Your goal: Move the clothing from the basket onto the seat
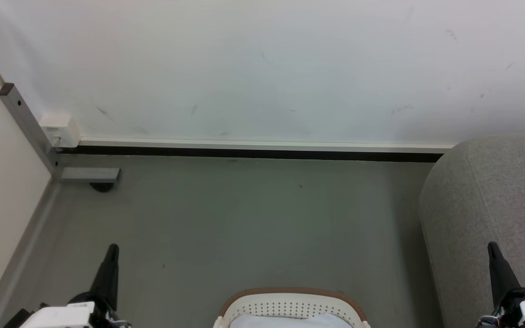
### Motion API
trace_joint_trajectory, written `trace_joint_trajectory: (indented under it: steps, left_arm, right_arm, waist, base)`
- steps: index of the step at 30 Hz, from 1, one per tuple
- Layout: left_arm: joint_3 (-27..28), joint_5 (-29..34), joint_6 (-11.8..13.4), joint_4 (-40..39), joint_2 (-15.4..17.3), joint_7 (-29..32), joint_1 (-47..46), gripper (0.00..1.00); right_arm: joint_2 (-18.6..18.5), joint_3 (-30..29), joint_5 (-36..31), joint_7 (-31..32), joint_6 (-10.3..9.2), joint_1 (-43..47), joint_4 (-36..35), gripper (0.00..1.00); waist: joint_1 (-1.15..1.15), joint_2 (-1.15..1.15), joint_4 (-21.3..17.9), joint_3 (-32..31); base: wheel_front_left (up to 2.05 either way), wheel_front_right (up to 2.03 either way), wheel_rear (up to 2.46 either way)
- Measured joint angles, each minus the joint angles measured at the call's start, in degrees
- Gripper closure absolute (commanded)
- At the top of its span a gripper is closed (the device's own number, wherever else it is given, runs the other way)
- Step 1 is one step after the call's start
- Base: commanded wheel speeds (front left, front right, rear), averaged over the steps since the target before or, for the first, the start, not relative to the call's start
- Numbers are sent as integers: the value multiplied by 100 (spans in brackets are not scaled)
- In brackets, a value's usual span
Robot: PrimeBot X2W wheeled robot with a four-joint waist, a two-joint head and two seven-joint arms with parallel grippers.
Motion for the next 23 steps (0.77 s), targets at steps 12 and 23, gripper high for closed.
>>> trace_joint_trajectory:
  steps: [12, 23]
  left_arm:
    - [1, -1, 0, 0, 0, 0, 0, 100]
    - [0, -2, 0, 0, 0, 0, 0, 100]
  right_arm:
    - [0, 0, -1, 0, 0, 0, 0, 100]
    - [0, 0, 0, 0, 0, -1, 0, 100]
  waist:
    - [0, 0, 0, 0]
    - [0, 0, 0, 0]
  base:
    - [0, 0, 0]
    - [0, 0, 0]
